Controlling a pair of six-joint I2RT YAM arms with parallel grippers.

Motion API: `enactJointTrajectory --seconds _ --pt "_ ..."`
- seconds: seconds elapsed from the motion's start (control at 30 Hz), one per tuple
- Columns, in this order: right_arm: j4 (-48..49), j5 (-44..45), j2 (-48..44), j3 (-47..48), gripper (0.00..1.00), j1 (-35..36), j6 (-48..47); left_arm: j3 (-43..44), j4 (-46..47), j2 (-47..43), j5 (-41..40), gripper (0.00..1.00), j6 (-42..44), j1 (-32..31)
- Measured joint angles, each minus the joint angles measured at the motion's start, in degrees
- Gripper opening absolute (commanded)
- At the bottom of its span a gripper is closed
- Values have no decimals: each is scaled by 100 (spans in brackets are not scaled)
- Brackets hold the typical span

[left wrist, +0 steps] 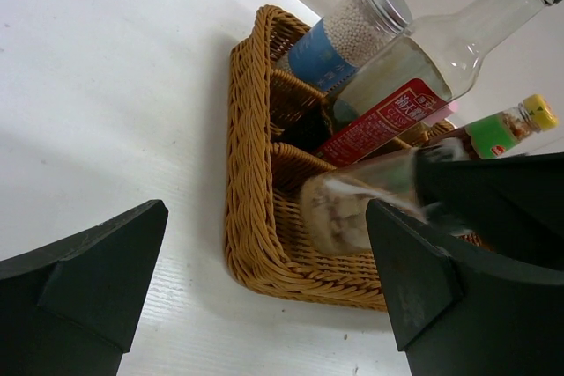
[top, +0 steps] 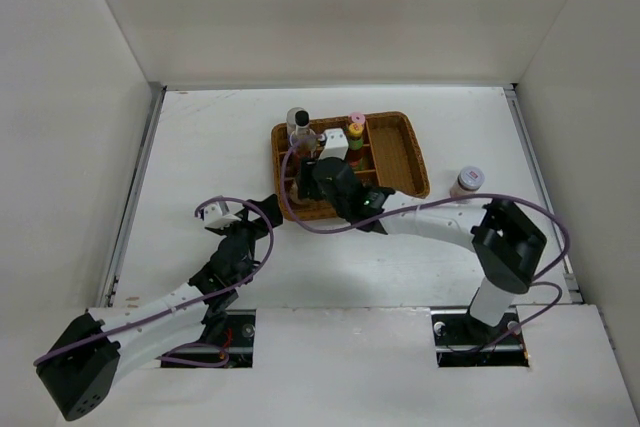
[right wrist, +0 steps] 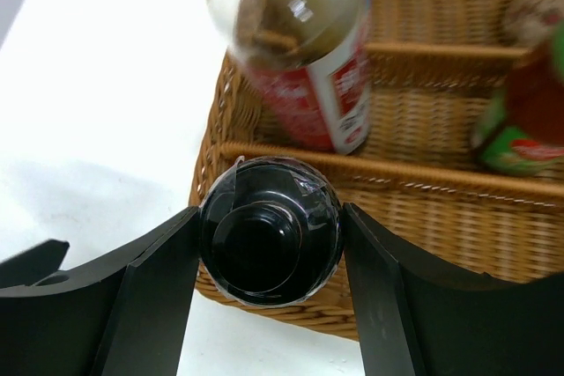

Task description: Organize the condiment bottles

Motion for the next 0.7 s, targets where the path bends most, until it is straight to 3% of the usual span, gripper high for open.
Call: enactJointTrajectory --seconds 0.17,0.27,0.4,0.53,0.7 --pt "-142 0 555 258 64 212 -70 0 0 -105 -2 100 0 0" --pt "-188 79 664 343 84 269 -105 0 0 -142 0 100 0 0" --pt "-223 122 538 391 95 269 -125 0 -4 -247 -4 100 0 0" --pt "-293 122 -122 85 98 234 -98 0 -7 -297 0 100 0 35" --pt "-293 166 -1998 -1158 98 -243 44 0 -2 -358 0 100 0 37"
